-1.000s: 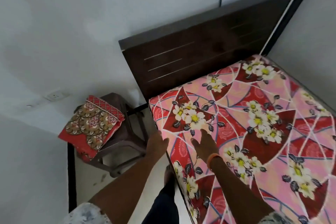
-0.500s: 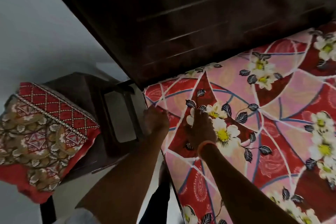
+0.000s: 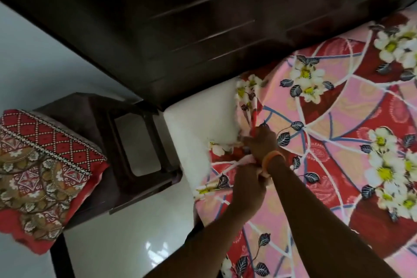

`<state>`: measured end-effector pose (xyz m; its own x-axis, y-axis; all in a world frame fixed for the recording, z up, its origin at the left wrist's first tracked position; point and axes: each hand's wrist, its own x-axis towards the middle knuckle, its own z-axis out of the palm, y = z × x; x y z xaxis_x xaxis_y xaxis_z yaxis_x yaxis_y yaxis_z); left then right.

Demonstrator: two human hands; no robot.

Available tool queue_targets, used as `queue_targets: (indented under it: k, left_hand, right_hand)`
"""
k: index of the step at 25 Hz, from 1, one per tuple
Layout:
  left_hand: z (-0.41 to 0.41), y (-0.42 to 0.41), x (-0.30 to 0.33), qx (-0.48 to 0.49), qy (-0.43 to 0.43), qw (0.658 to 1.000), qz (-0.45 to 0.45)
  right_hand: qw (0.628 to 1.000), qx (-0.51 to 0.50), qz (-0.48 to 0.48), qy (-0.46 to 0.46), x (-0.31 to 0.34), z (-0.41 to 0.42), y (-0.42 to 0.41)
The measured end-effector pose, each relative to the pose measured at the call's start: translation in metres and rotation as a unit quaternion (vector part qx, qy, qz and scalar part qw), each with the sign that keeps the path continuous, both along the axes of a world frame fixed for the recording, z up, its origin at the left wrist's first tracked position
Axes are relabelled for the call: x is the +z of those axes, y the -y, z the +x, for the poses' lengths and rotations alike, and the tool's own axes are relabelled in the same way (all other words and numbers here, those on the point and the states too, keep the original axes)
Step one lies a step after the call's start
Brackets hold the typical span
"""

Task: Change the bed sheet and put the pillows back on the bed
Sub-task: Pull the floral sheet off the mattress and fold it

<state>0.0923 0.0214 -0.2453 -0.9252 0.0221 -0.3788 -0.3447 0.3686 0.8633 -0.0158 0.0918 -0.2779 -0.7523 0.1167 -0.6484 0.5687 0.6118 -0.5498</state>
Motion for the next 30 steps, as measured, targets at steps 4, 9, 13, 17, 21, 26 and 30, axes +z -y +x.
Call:
queue_targets:
  k: [4,9,13,17,21,26,30]
  left_hand:
    - [-0.035,-0.054,0.011,0.027,-0.034,0.999,-0.024]
    - [-0.114,-0.143,0.019,-0.196,-0.064,0.967,-0.151]
    - [-0.171,-0.145,-0.033,-0.372,-0.009,0.856,-0.359]
    - [-0.218,-0.162,-0.073,-0.383,-0.049,0.810,-0.441]
    - [-0.230,-0.172,-0.103,-0.366,-0.082,0.791,-0.483]
    - [-0.231,-0.174,-0.117,-0.349,-0.122,0.792,-0.485]
    - [-0.230,-0.171,-0.116,-0.345,-0.130,0.799,-0.475]
  right_hand:
    - [0.967,-0.204,0.125,-0.083,0.017,0.027,-0.132]
    - [0.930,-0.332,0.154,0.038,0.015,0.071,-0.252]
    - [0.958,-0.259,0.119,-0.046,0.001,0.019,-0.271]
    - [0.957,-0.069,0.247,-0.134,-0.015,-0.090,-0.269]
    - [0.945,-0.028,0.295,-0.137,-0.030,-0.198,-0.256]
    - [0.930,0.053,0.294,-0.213,-0.049,-0.225,-0.256]
    - [0.953,-0.073,0.208,-0.210,-0.046,-0.219,-0.267]
